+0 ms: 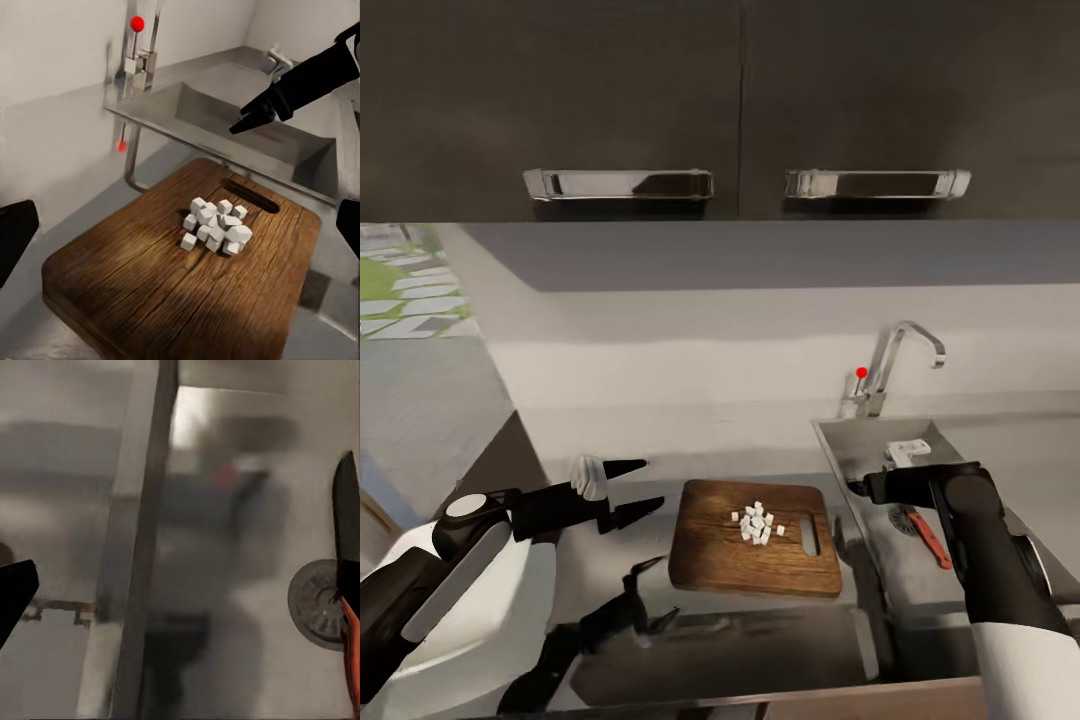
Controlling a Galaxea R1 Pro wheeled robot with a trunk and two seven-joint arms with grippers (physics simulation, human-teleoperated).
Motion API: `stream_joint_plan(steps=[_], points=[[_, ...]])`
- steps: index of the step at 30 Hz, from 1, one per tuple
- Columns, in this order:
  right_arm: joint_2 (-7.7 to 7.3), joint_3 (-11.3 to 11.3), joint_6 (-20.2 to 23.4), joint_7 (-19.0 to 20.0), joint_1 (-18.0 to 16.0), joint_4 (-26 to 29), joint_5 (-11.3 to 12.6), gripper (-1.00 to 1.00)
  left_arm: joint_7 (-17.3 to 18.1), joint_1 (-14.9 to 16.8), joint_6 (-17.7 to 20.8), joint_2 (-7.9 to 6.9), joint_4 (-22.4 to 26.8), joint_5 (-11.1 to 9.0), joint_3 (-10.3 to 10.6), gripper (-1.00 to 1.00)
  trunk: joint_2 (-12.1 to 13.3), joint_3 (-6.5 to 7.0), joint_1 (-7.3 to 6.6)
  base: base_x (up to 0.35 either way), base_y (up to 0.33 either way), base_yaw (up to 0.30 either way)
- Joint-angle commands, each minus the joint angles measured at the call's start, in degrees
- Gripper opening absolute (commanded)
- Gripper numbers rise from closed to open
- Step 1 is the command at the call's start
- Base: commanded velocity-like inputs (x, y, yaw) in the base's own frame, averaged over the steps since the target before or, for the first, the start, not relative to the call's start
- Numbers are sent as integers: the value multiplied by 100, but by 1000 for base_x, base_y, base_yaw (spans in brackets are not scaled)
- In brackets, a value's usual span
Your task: In the kitchen, take the Vidalia onion out of the sink, dice it on the chopping board with the paring knife, put the diced onion into the bowl on the countertop, then place both the paring knife and the chopping board into the sink.
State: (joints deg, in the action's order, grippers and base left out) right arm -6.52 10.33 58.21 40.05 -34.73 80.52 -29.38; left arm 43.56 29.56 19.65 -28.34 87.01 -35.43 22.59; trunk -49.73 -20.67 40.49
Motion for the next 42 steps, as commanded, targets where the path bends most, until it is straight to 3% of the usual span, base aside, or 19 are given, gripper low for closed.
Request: stream_joint_plan(steps=[1, 10, 11, 17, 22, 27, 42], points=[[1, 118, 12, 196, -2, 108, -62, 100, -2, 6, 51, -5, 0, -61, 8, 100, -6, -7, 1, -17, 313, 0], [1, 855, -63, 629, 1, 298, -64, 100, 2, 6, 50, -5, 0, -57, 8, 100, -6, -7, 1, -5, 294, 0], [1, 1082, -297, 833, 1, 324, -65, 100, 3, 6, 48, -5, -1, -60, 8, 100, -6, -7, 1, 0, 72, 0], [1, 1386, -489, 944, 1, 356, -68, 100, 3, 6, 48, -5, -1, -61, 5, 100, -6, -7, 1, 0, 29, 0], [1, 1418, -507, 952, 1, 359, -68, 100, 0, 6, 48, -5, 0, -61, 0, 100, -6, -7, 1, -23, 5, 0], [1, 1621, -505, 953, 1, 360, -66, 100, -5, 6, 54, -5, 0, -61, -1, 100, -6, -7, 1, -262, 22, 0], [1, 1665, -503, 958, 1, 364, -61, 100, -3, 6, 53, -5, 0, -58, -1, 100, -6, -7, 1, -101, 7, 0]])
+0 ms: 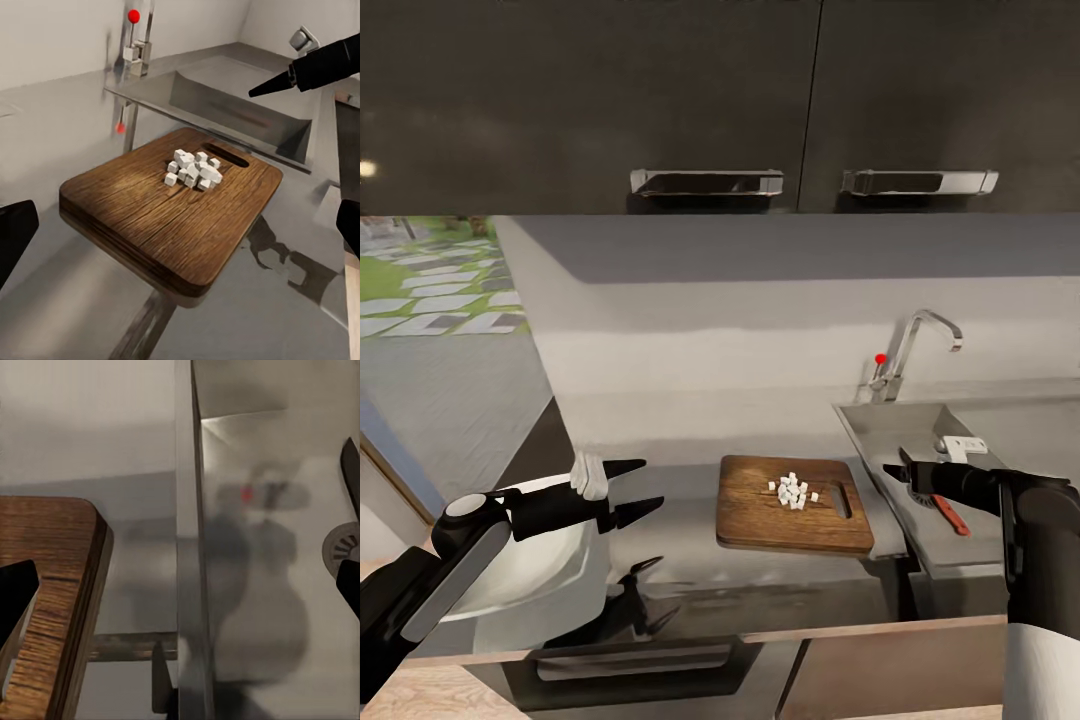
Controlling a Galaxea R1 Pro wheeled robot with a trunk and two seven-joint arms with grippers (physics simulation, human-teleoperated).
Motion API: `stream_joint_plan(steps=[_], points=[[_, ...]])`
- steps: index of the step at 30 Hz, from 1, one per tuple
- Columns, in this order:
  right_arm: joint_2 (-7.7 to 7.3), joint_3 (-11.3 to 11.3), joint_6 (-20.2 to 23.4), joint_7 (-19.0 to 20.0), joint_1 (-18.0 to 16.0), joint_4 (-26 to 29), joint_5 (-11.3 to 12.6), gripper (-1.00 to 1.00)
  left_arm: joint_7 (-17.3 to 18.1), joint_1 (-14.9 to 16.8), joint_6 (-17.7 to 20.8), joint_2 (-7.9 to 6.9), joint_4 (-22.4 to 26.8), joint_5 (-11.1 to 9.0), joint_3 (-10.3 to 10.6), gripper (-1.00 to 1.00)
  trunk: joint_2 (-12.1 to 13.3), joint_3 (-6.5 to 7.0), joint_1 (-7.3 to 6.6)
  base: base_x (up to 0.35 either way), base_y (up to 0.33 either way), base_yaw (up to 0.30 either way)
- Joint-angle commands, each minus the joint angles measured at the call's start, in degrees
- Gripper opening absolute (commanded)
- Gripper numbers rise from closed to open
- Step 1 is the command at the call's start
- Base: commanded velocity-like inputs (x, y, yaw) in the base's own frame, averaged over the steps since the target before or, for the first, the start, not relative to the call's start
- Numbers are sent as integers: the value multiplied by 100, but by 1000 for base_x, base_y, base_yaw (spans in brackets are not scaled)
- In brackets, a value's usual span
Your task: In the kitchen, take the Vidalia onion out of the sink, dice it on the chopping board with the paring knife, put the diced onion into the bowl on the countertop, then place both the paring knife and the chopping board into the sink.
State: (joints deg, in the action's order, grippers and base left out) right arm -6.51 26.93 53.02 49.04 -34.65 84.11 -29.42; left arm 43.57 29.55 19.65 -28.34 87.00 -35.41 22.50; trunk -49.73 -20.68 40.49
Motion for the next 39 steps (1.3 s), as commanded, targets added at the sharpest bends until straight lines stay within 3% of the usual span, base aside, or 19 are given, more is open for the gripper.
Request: stream_joint_plan(steps=[1, 11, 15, 20, 23, 26, 27, 39], points=[[1, 5, 16, 58, -7, 7, -56, 100, -5, 6, 52, -5, 1, -61, 10, 100, -6, -7, 1, -3, 1, 0], [4, -15, 43, 33, -7, 9, -57, 100, -1, 6, 48, -4, 1, -59, 12, 100, -6, -7, 1, 0, 0, 0], [19, -141, 52, -10, -7, 9, -62, 100, -4, 6, 48, -4, 1, -61, 4, 100, -6, -7, 1, 0, 0, 0], [163, -511, 58, -582, -7, 9, -63, 100, -14, 6, 51, 6, 1, -62, -124, 100, -6, -7, 1, 0, 0, 0], [411, -856, 44, -1415, -7, 9, -62, 100, -20, 6, 55, 22, 1, -63, -213, 100, -6, -7, 1, 0, 0, 0], [567, -1087, 30, -2109, -7, 9, -56, 100, -22, 6, 56, 27, 1, -63, -243, 100, -6, -7, 1, 0, 0, 0], [654, -1221, 25, -2509, -7, 36, -50, 100, -26, 6, 56, 29, -5, -63, -257, 100, -6, -7, 1, 0, 0, 0], [710, -1293, 56, -2708, -7, 82, -55, 100, -29, 6, 60, 30, -12, -63, -279, 100, -6, -7, 1, 0, 5, 0]])
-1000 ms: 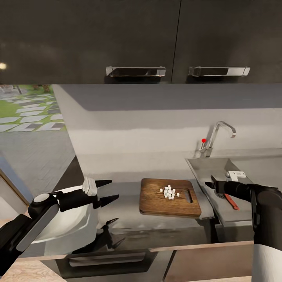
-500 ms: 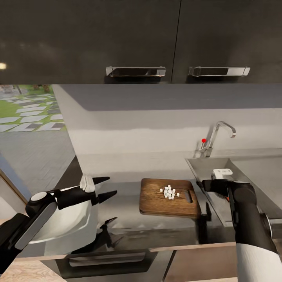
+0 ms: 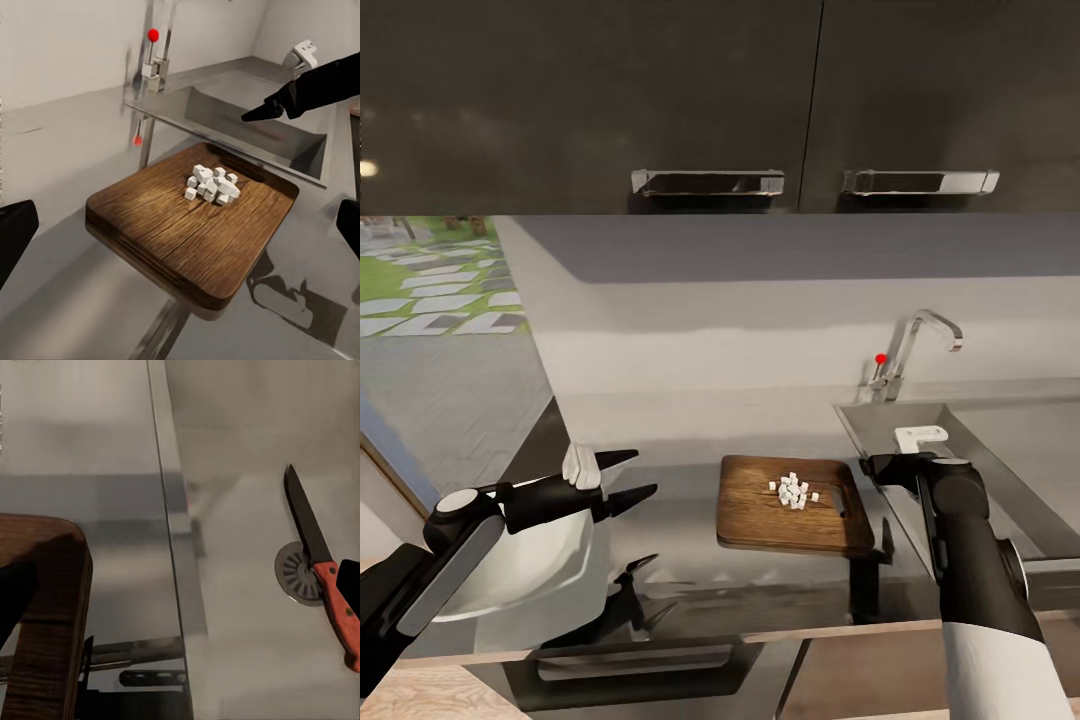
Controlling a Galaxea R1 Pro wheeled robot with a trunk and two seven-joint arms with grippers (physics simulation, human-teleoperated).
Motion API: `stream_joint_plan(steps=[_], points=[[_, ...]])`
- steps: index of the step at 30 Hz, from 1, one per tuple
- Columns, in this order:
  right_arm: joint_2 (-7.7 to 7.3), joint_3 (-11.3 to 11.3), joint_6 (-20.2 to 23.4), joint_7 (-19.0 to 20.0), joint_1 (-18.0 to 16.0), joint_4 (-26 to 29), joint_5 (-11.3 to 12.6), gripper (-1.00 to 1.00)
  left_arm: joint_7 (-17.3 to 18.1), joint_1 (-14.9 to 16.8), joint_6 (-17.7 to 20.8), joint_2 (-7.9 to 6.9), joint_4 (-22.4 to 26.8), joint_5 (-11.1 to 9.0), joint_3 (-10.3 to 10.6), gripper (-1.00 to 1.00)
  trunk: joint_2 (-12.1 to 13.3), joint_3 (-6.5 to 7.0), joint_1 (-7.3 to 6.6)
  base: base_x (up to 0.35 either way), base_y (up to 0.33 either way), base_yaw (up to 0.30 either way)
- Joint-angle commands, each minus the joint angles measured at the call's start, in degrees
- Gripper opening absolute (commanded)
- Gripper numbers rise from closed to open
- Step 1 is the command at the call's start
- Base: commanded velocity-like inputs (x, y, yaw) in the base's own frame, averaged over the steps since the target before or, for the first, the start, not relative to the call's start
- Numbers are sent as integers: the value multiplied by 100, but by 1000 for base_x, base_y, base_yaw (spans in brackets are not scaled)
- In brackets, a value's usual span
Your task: In the kitchen, take the Vidalia onion out of the sink, dice it on the chopping board with the paring knife, put the diced onion into the bowl on the countertop, then place both the paring knife and the chopping board into the sink.
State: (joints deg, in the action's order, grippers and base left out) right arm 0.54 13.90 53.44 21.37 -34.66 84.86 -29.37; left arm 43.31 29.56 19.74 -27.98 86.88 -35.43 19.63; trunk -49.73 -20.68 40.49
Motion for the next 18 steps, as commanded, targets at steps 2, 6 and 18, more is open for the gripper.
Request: stream_joint_plan(steps=[2, 6, 18], points=[[7, 9, 33, 55, -9, 10, -55, 100, -1, 6, 55, -5, 1, -60, 7, 100, -6, -7, 1, 0, 113, 0], [8, 8, 508, 55, -14, 13, -52, 100, -1, 6, 56, -5, 4, -60, 6, 100, -6, -7, 1, 0, 199, 0], [8, 8, 656, 60, -15, 13, 20, 100, -111, 6, 93, 28, 37, -60, -127, 100, -6, -7, 1, 0, 39, 0]])
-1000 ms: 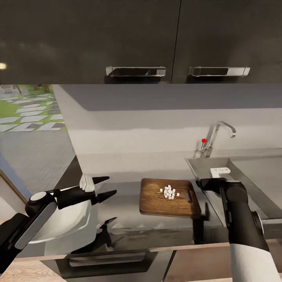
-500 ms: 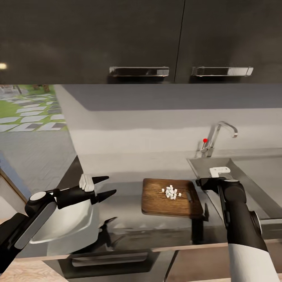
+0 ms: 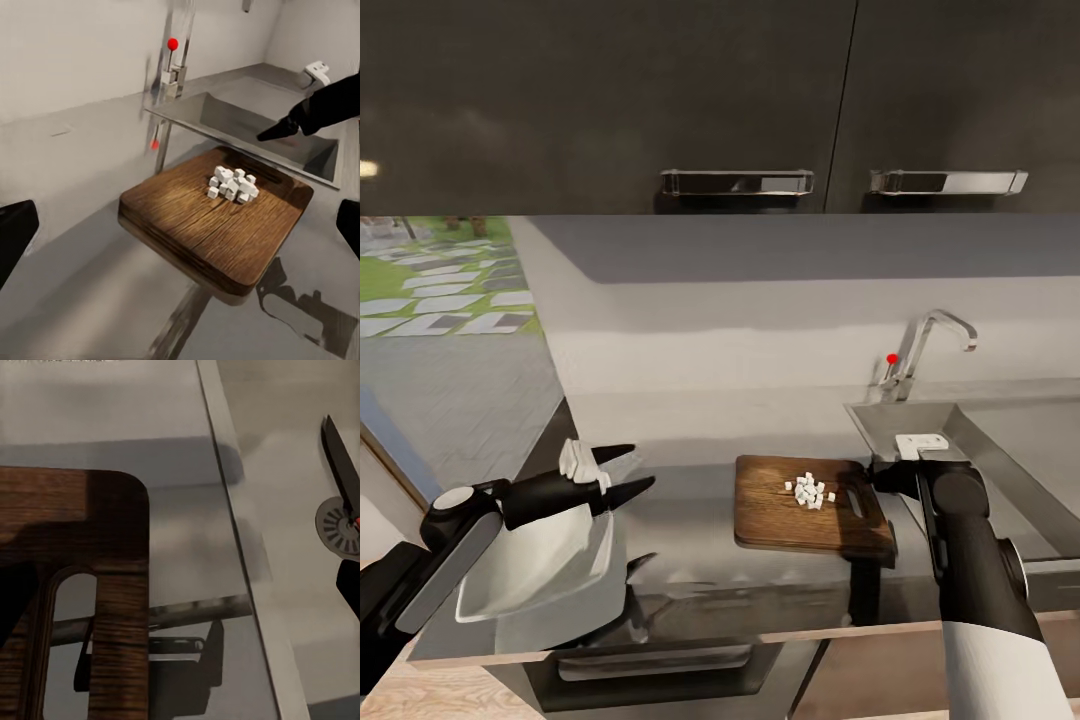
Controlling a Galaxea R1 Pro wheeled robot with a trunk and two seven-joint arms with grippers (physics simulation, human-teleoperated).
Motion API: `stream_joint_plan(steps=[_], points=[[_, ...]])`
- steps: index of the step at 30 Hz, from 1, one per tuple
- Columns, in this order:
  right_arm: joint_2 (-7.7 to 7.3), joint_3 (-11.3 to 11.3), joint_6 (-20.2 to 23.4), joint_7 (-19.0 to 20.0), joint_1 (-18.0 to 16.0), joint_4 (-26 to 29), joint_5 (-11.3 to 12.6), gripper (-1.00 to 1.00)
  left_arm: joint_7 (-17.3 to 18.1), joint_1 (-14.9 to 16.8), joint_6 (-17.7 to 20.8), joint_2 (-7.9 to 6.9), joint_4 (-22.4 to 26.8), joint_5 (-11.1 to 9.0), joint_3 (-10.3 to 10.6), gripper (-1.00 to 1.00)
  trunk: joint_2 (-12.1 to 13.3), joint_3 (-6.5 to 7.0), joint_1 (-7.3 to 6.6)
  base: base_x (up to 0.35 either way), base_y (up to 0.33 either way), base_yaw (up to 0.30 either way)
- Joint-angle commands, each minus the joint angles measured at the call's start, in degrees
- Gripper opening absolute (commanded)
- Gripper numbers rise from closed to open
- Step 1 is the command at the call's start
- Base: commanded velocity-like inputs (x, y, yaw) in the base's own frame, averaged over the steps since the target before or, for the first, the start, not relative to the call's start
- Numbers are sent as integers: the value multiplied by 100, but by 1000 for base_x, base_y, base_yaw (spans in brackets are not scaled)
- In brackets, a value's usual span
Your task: In the kitchen, take the Vidalia onion out of the sink, dice it on the chopping board with the paring knife, put the diced onion into the bowl on the countertop, then place both the paring knife and the chopping board into the sink.
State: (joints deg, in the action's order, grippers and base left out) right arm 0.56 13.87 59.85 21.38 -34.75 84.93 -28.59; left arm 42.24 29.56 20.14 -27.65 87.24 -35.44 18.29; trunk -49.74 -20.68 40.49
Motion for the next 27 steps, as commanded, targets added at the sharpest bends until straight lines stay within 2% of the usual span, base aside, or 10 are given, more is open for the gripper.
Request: stream_joint_plan(steps=[1, 5, 9, 13, 19, 23, 24, 26, 27], points=[[5, 10, 15, 59, -6, 6, -57, 100, -56, 6, 121, -4, 13, -60, -79, 100, -6, -7, 1, 0, 0, 0], [5, 10, 15, 59, -16, 6, -54, 100, -204, 6, 451, 13, 55, -60, -313, 100, -6, -7, 1, 0, 0, 0], [7, 10, 15, 59, -29, 6, -51, 100, -376, 6, 914, 53, 221, -63, -674, 100, -6, -7, 1, 0, 0, 0], [6, 10, 15, 59, -31, 6, -50, 100, -428, 6, 1110, 148, 321, -67, -861, 100, -6, -7, 1, 0, 0, 0], [6, 10, 15, 59, -46, 6, -50, 100, -458, 33, 1254, 277, 372, -68, -1017, 100, -6, -7, 1, 0, 0, 0], [26, 10, 15, 59, -53, 6, -50, 100, -479, 136, 1623, 327, 368, -69, -1055, 100, -6, -7, 1, 0, 0, 0], [50, 10, 15, 59, -55, 6, -50, 100, -551, 186, 1832, 368, 364, -67, -1061, 100, -6, -7, 1, 0, 0, 0], [85, 10, 15, 56, -56, 6, -50, 100, -702, 222, 2012, 410, 362, -64, -1066, 100, -6, -7, 1, 0, 0, 0], [126, 10, 15, 54, -57, 6, -50, 100, -904, 246, 2132, 440, 365, -63, -1068, 100, -6, -7, 1, 0, 0, 0]])
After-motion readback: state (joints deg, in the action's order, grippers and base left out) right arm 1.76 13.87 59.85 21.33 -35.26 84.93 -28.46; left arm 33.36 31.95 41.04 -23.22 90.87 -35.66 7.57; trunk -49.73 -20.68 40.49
